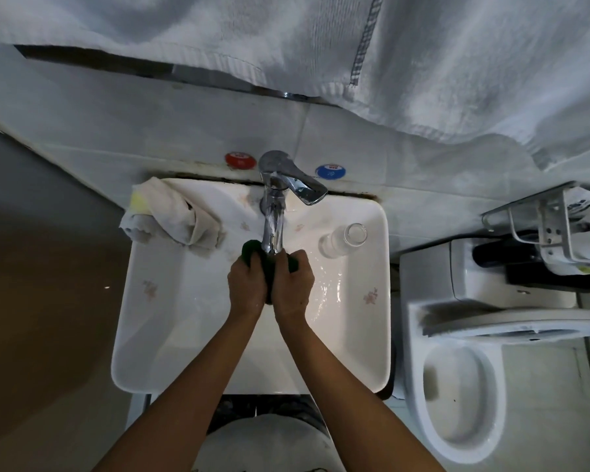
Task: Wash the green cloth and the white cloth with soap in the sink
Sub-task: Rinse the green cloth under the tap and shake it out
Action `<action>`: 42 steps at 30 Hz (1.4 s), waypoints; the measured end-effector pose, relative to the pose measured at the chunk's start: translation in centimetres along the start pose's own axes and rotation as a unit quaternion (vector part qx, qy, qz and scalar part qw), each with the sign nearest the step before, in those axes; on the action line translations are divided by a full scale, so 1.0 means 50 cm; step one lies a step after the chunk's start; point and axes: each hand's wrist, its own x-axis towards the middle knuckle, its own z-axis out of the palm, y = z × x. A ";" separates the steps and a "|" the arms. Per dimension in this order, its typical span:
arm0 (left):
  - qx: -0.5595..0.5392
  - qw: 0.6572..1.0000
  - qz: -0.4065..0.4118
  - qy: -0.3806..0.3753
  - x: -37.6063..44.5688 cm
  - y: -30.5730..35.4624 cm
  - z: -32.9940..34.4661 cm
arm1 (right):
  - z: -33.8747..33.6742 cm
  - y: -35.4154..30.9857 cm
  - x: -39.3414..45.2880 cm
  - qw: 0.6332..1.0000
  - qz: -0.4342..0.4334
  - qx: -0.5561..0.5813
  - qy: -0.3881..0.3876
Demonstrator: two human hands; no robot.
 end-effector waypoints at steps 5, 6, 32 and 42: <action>-0.087 0.992 -0.064 -0.067 -0.007 0.022 -0.019 | -0.017 0.013 -0.011 0.998 -0.042 0.032 -0.023; -0.109 0.988 -0.079 -0.072 -0.013 0.024 -0.020 | -0.020 0.018 -0.013 0.997 -0.049 0.038 -0.034; -0.164 0.978 0.004 -0.131 -0.056 0.050 -0.040 | -0.015 0.033 0.007 0.973 0.092 0.140 -0.156; -0.082 0.992 -0.067 -0.074 -0.014 0.014 -0.053 | -0.027 0.021 0.025 0.994 -0.011 0.085 -0.074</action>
